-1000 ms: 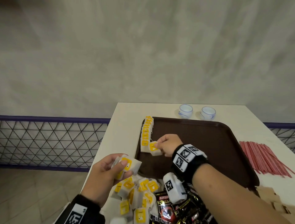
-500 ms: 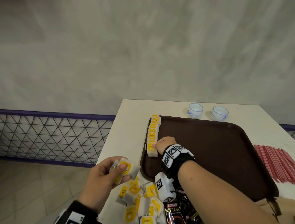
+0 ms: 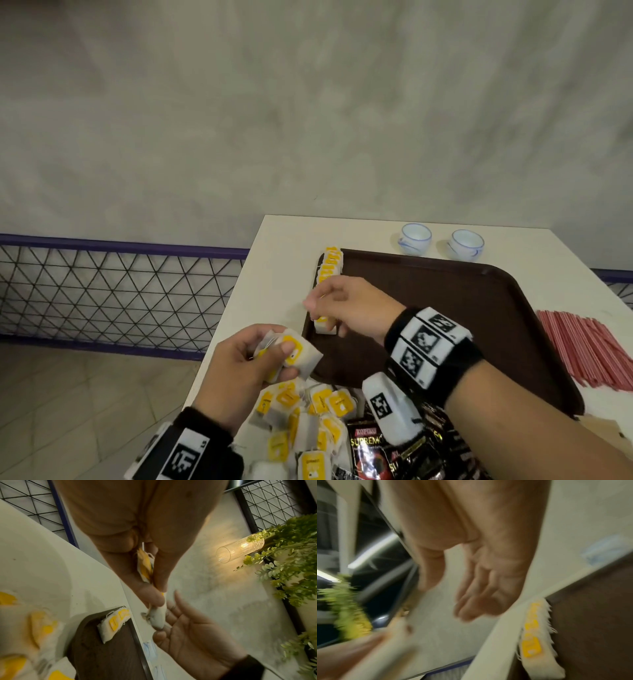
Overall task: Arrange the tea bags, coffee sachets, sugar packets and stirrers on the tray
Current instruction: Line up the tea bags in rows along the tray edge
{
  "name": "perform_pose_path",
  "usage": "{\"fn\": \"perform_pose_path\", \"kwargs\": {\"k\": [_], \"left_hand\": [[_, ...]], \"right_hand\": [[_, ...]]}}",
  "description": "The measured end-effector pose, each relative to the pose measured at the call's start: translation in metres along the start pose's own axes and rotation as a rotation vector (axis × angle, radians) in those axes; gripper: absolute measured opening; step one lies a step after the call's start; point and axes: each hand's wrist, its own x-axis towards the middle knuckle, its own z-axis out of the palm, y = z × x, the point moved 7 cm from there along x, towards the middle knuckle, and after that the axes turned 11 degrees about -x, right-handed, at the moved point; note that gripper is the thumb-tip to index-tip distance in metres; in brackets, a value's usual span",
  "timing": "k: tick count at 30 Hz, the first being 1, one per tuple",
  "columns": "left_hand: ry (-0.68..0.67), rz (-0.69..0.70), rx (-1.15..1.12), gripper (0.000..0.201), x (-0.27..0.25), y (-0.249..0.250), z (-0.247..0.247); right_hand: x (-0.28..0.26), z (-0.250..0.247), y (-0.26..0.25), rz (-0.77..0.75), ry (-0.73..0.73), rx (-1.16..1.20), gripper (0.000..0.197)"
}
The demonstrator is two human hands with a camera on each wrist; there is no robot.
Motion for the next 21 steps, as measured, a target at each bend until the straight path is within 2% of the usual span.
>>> {"fn": "perform_pose_path", "kwargs": {"k": [2, 3, 7, 10, 12, 16, 21], "left_hand": [[-0.034, 0.017, 0.033, 0.009, -0.003, 0.001, 0.012], [-0.049, 0.024, 0.048, 0.009, -0.004, 0.001, 0.017], [-0.092, 0.033, 0.076, 0.016, -0.01, -0.002, 0.034], [-0.109, -0.018, 0.028, 0.022, -0.014, -0.005, 0.038], [-0.098, -0.044, -0.001, 0.019, -0.017, -0.005, 0.034], [-0.031, -0.064, 0.002, 0.014, -0.017, -0.007, 0.017], [-0.014, -0.098, 0.025, 0.016, -0.015, -0.009, 0.006]], "right_hand": [[-0.027, 0.01, -0.014, -0.127, -0.132, -0.06, 0.025], [-0.037, 0.013, -0.016, -0.171, -0.143, -0.103, 0.027], [-0.053, 0.007, -0.003, -0.172, -0.009, -0.075, 0.024], [-0.06, -0.002, 0.009, -0.124, 0.031, -0.034, 0.016], [-0.062, -0.011, 0.018, -0.072, 0.082, 0.036, 0.011], [-0.05, -0.034, 0.042, 0.072, 0.249, 0.141, 0.014], [-0.008, -0.028, 0.07, 0.262, 0.32, 0.211, 0.018]]}}
